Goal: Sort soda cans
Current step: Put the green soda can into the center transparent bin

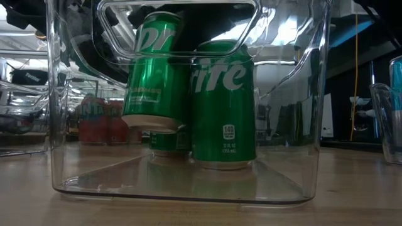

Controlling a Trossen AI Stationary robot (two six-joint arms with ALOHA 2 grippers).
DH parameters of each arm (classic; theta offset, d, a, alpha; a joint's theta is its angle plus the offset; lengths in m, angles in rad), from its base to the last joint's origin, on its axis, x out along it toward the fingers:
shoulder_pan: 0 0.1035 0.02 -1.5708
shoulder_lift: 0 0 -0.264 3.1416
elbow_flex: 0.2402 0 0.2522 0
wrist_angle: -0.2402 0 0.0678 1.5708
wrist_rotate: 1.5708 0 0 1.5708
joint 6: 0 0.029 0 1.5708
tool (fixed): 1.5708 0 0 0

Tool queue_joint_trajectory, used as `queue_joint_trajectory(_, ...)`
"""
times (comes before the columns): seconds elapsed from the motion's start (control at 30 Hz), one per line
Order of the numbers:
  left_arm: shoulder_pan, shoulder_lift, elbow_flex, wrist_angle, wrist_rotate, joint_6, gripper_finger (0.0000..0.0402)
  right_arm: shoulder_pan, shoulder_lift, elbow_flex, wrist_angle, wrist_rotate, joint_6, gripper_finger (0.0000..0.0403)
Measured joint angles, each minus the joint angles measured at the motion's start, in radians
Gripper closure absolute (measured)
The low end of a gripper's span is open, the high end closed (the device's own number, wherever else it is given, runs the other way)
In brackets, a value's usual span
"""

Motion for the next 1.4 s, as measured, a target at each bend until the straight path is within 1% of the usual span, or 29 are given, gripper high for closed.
queue_joint_trajectory(0.17, 0.0, 0.0, 0.0, 0.0, 0.0, 0.0, 0.0249, 0.0, 0.005, 0.021, -0.001, 0.001, 0.089, 0.0095)
queue_joint_trajectory(0.4, 0.0, 0.0, 0.0, 0.0, 0.0, -0.004, 0.0249, -0.014, 0.005, 0.029, -0.007, 0.065, 0.263, 0.0095)
queue_joint_trajectory(0.53, 0.0, 0.0, 0.0, 0.0, 0.0, -0.007, 0.0249, -0.024, 0.005, 0.03, -0.013, 0.039, 0.323, 0.0095)
queue_joint_trajectory(0.67, 0.0, 0.0, 0.0, -0.001, 0.0, -0.007, 0.0249, -0.027, 0.002, 0.035, -0.025, 0.04, 0.345, 0.0095)
queue_joint_trajectory(0.83, 0.0, 0.0, 0.0, -0.001, 0.0, -0.007, 0.0249, -0.026, -0.004, 0.078, -0.034, 0.036, 0.372, 0.0095)
queue_joint_trajectory(1.07, 0.0, 0.0, 0.0, -0.001, 0.0, -0.011, 0.0249, -0.02, -0.002, 0.093, -0.062, 0.078, 0.36, 0.0095)
queue_joint_trajectory(1.27, 0.0, 0.0, 0.0, -0.002, 0.0, -0.011, 0.0249, -0.018, 0.01, 0.068, -0.067, 0.084, 0.333, 0.0095)
queue_joint_trajectory(1.4, 0.0, 0.0, 0.0, -0.001, 0.0, -0.011, 0.0249, -0.018, 0.01, 0.031, -0.032, 0.086, 0.319, 0.0095)
